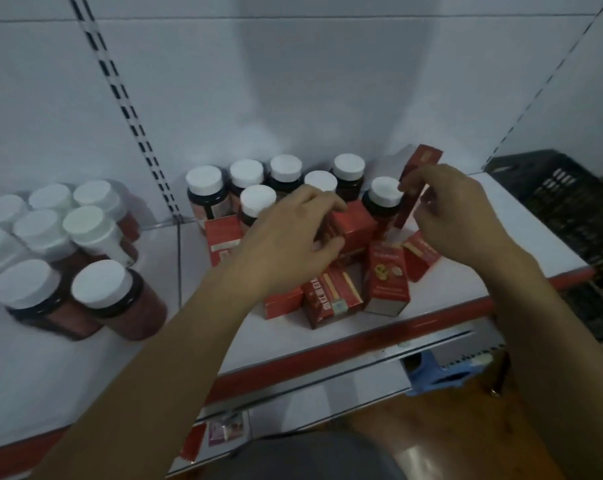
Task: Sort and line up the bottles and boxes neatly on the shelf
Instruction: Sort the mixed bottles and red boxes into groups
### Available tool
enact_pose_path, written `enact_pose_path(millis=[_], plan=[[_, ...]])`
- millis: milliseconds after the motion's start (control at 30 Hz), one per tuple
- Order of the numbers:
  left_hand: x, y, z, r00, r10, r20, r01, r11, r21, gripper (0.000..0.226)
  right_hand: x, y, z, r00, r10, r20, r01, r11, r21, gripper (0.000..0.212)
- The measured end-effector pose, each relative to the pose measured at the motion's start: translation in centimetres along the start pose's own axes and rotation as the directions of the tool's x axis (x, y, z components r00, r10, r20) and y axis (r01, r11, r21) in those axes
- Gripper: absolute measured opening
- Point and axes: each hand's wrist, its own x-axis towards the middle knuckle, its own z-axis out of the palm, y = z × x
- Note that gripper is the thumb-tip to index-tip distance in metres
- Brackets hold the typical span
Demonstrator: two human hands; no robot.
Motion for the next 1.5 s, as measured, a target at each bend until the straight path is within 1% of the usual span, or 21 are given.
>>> enact_pose_path(millis=[67,100,167,200,233,267,367,433,500,567,633,733,800,867,933,1033,1133,1233,1300,1367,1500], plan=[[2.2,0.6,1.9,0.999,-0.009,0.047,0.008,1.000,0.024,0.050,0.4,2.8,-1.2,0.984,0.024,0.174,-0.007,0.995,-0.099,0.046],[3.0,0.7,2.8,0.996,-0.029,0.082,0.024,0.998,0.064,0.052,0.5,4.0,-1.5,0.952,0.015,0.306,0.036,0.986,-0.162,0.051],[3.9,1.0,4.3,0.992,-0.072,0.108,0.055,0.986,0.156,0.050,0.3,5.9,-1.3,0.840,0.020,0.543,0.142,0.956,-0.256,0.064],[4.2,1.2,5.0,0.993,-0.088,0.079,0.072,0.980,0.185,0.047,0.0,6.6,-0.8,0.793,0.030,0.608,0.183,0.941,-0.285,0.074],[4.4,1.5,5.5,0.994,-0.102,0.037,0.093,0.977,0.193,0.044,-0.2,7.1,-0.3,0.772,0.028,0.635,0.216,0.928,-0.304,0.082],[4.5,1.8,5.8,0.993,-0.118,0.008,0.115,0.976,0.186,0.043,-0.3,7.4,0.2,0.777,0.009,0.630,0.244,0.918,-0.314,0.084],[4.5,2.9,5.1,0.991,-0.134,-0.014,0.135,0.977,0.168,0.043,0.0,8.3,-0.1,0.810,-0.099,0.578,0.318,0.902,-0.291,0.073],[3.9,3.5,2.7,0.985,-0.144,-0.092,0.152,0.984,0.097,0.042,0.7,8.6,-2.1,0.812,-0.148,0.564,0.319,0.923,-0.216,0.067],[3.0,3.8,-1.1,0.958,-0.189,-0.215,0.186,0.982,-0.032,0.044,1.8,8.0,-4.8,0.822,-0.207,0.531,0.270,0.962,-0.044,0.064],[1.7,3.2,-5.1,0.935,-0.216,-0.282,0.199,0.976,-0.087,0.048,2.9,6.1,-6.9,0.843,-0.262,0.470,0.201,0.964,0.176,0.065],[0.2,1.6,-8.8,0.929,-0.252,-0.269,0.240,0.968,-0.078,0.053,3.9,3.5,-7.6,0.864,-0.354,0.357,0.220,0.905,0.365,0.068],[-2.2,-2.2,-12.8,0.909,-0.330,-0.256,0.349,0.937,0.031,0.060,5.1,-1.0,-6.2,0.827,-0.492,0.271,0.264,0.766,0.587,0.075],[-3.6,-5.2,-14.9,0.885,-0.394,-0.248,0.423,0.903,0.075,0.060,6.0,-4.4,-4.3,0.794,-0.564,0.227,0.351,0.730,0.586,0.075],[-4.8,-8.3,-16.5,0.863,-0.448,-0.235,0.475,0.877,0.070,0.057,6.7,-8.1,-2.1,0.774,-0.605,0.186,0.431,0.719,0.545,0.067],[-5.3,-11.0,-17.1,0.867,-0.460,-0.192,0.482,0.872,0.087,0.056,7.0,-11.4,-0.2,0.780,-0.604,0.163,0.437,0.713,0.548,0.058],[-4.7,-14.0,-16.2,0.901,-0.424,-0.093,0.434,0.878,0.203,0.061,7.4,-14.8,2.4,0.816,-0.550,0.179,0.380,0.743,0.551,0.041],[-4.1,-16.3,-15.0,0.950,-0.311,-0.011,0.291,0.872,0.393,0.063,7.5,-17.4,4.4,0.848,-0.496,0.184,0.357,0.793,0.494,0.055],[-4.8,-17.8,-14.6,0.974,-0.227,0.024,0.176,0.815,0.552,0.052,7.2,-19.2,5.7,0.856,-0.455,0.246,0.265,0.795,0.546,0.071],[-5.8,-18.6,-14.8,0.980,-0.198,0.037,0.147,0.828,0.541,0.042,7.0,-20.1,6.9,0.848,-0.465,0.255,0.296,0.815,0.498,0.071],[-6.7,-18.9,-15.6,0.983,-0.178,0.047,0.137,0.876,0.462,0.037,6.8,-21.0,8.2,0.832,-0.491,0.256,0.359,0.830,0.427,0.067],[-8.9,-19.2,-18.1,0.981,-0.172,-0.093,0.195,0.896,0.399,0.027,6.5,-22.5,10.5,0.806,-0.522,0.280,0.423,0.838,0.346,0.069]])
